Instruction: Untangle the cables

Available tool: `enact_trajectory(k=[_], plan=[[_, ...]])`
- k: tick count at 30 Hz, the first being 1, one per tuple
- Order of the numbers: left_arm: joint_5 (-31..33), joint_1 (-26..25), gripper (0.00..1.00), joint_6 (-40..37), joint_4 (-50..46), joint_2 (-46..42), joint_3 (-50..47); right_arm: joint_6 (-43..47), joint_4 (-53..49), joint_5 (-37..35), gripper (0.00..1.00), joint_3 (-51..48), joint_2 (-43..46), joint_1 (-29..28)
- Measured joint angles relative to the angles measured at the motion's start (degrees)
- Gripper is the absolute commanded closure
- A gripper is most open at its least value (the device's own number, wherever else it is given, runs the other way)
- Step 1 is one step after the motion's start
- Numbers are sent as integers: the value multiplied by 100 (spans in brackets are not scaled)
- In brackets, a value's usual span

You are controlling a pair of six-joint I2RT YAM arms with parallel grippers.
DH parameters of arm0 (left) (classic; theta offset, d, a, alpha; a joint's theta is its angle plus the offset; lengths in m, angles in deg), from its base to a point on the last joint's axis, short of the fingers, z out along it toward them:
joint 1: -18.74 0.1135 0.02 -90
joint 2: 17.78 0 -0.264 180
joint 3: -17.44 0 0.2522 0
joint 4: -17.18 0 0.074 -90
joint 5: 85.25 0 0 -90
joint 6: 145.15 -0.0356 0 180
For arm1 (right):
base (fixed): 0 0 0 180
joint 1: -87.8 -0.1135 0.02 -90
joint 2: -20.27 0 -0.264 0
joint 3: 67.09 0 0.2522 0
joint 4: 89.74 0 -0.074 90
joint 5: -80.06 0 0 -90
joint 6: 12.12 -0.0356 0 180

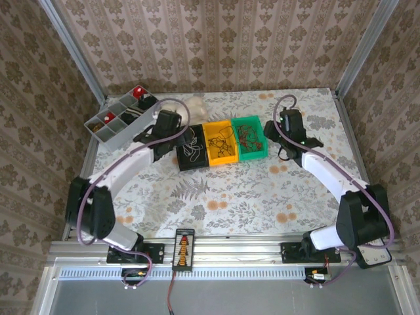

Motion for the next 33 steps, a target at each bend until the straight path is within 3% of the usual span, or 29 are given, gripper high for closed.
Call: enact_trajectory(k=[3,7,10,11,12,17,23,27,33], plan=[[468,444,0,28,-68,-678,-466,190,-31,-210,42,-236,350,374],[1217,1419,0,-92,-227,-1458,-1185,544,66,-640,38,-667,640,850],[1740,1910,0,-275,-275,-1744,-1624,929,422,-898,36,-1141,632,916],[1904,2004,0,-350,-229,-1799,-1762,1060,610,-942,10,-1322,619,914],[2085,2079,0,-483,-87,-1847,-1963,1193,914,-994,0,-1574,590,914],[2588,2138,0,-1163,879,-1668,-2804,1814,2402,-1211,0,-2430,17,911],[2503,2175,0,-1869,2494,-754,-3189,2249,4037,-909,0,-2962,-535,894],[2284,2181,0,-2332,3600,-509,-3488,2439,4909,-232,0,-3217,-660,1029],[1504,2411,0,-2839,5335,-120,-3748,2557,5313,245,0,-3276,-715,1115]])
